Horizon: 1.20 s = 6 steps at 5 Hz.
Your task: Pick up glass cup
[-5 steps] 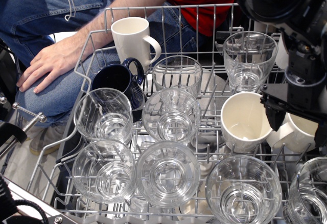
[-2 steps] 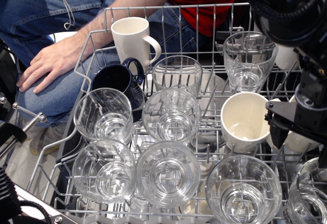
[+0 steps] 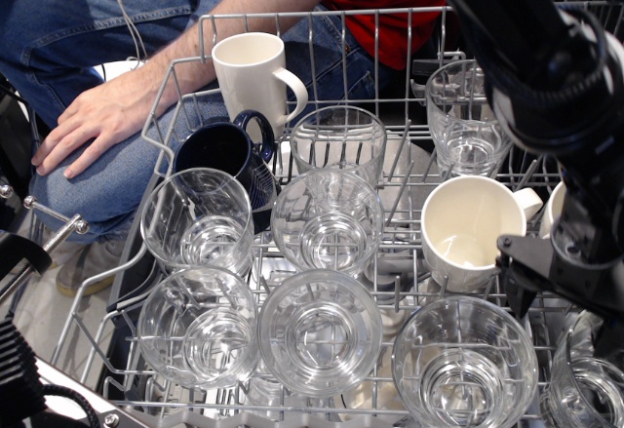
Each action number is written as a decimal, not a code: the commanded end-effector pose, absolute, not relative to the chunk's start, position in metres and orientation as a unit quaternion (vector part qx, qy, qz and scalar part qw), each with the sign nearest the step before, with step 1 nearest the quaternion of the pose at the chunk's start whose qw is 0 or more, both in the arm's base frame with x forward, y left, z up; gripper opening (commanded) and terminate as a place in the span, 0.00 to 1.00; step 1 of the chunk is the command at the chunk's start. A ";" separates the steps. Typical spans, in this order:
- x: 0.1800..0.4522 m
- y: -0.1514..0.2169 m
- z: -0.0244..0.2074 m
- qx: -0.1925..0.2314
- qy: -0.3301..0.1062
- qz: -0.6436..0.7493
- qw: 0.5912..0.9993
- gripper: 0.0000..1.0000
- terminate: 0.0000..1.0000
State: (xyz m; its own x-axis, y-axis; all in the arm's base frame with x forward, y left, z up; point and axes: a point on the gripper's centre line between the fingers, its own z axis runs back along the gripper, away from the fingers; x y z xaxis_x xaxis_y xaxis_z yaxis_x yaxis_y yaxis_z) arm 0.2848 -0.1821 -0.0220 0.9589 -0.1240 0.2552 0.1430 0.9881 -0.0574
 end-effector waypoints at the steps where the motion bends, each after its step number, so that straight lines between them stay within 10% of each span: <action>1: 0.287 -0.194 -0.030 -0.023 -0.148 -0.056 0.987 1.00 0.00; 2: 0.285 -0.204 -0.043 0.004 -0.156 -0.041 0.987 1.00 0.00; 3: 0.284 -0.208 -0.045 0.002 -0.157 -0.031 0.987 0.00 0.00; 6: 0.282 -0.214 -0.024 -0.008 -0.142 -0.011 0.990 0.00 0.00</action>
